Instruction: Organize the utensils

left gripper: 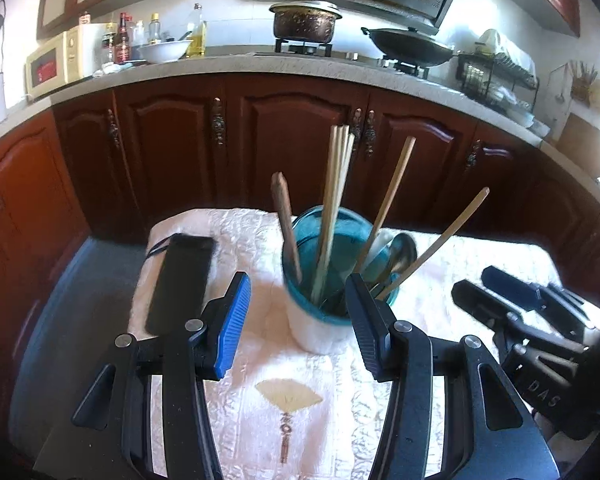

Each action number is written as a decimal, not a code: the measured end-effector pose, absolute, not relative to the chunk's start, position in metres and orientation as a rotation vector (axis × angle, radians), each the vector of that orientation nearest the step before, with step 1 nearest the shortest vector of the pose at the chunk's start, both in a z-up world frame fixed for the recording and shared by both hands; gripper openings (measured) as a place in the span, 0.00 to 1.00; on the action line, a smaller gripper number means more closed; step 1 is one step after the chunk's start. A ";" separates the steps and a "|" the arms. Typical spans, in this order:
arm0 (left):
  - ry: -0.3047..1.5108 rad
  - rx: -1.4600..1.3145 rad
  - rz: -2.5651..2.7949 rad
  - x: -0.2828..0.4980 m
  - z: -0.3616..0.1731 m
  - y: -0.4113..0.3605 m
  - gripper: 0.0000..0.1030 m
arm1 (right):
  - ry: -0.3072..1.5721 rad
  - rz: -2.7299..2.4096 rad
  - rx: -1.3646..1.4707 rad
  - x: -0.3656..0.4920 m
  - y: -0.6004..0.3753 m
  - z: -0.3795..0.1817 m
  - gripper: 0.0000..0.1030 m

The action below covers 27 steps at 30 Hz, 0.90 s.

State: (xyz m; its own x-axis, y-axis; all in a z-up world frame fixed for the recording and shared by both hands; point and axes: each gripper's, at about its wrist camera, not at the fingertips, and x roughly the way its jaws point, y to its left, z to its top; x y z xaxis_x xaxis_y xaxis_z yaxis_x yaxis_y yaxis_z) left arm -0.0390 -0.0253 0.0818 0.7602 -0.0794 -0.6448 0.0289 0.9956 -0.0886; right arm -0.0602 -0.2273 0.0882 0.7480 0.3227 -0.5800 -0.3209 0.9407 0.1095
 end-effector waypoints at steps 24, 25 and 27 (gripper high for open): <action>0.706 -0.036 0.007 -0.042 0.066 -0.031 0.47 | 0.683 0.294 0.013 -0.053 -0.225 0.075 0.44; 0.706 -0.034 0.008 -0.042 0.066 -0.031 0.47 | 0.683 0.292 0.013 -0.052 -0.225 0.076 0.44; 0.707 -0.031 0.010 -0.041 0.065 -0.031 0.47 | 0.682 0.292 0.013 -0.052 -0.225 0.076 0.44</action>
State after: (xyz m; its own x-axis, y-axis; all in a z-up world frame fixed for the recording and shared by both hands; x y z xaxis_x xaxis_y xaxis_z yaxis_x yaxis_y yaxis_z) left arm -0.0413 -0.0314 0.0655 0.7602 -0.0017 -0.6497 -0.0194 0.9995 -0.0253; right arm -0.0516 -0.2247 0.0759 0.7370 0.2704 -0.6194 -0.2619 0.9591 0.1071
